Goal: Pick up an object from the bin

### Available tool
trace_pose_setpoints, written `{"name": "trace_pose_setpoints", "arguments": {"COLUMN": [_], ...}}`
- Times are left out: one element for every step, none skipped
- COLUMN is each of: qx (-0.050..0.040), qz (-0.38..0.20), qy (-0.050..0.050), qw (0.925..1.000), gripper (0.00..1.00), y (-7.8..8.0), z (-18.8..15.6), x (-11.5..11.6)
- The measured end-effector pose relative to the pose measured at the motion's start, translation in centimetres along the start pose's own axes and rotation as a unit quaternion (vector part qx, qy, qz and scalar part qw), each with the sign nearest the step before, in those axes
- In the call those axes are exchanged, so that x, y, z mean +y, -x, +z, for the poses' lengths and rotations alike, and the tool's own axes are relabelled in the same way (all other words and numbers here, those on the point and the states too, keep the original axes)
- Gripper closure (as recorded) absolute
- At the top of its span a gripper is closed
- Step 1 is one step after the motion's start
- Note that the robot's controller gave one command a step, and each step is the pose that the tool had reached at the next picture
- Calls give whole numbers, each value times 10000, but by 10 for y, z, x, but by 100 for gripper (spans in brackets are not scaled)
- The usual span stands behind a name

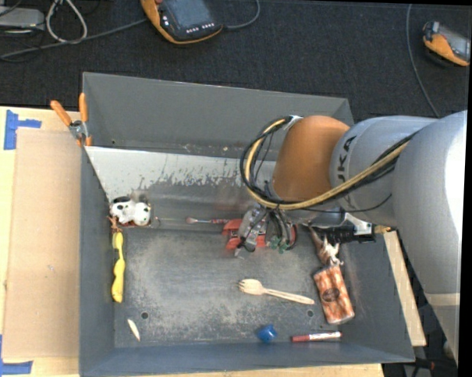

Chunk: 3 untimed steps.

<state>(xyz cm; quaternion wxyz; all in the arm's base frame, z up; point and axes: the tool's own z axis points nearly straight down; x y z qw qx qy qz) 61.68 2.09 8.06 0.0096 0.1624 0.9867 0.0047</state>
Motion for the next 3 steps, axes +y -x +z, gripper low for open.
{"name": "trace_pose_setpoints", "arguments": {"qx": [12,12,36], "qz": [-215,-216,-103], "qy": [-5,-5,-12], "qw": [9998,9998,9999], "gripper": [100,100,100], "y": [-15,-15,-19], "z": [-100,-100,-160], "x": [3,3,13]}}
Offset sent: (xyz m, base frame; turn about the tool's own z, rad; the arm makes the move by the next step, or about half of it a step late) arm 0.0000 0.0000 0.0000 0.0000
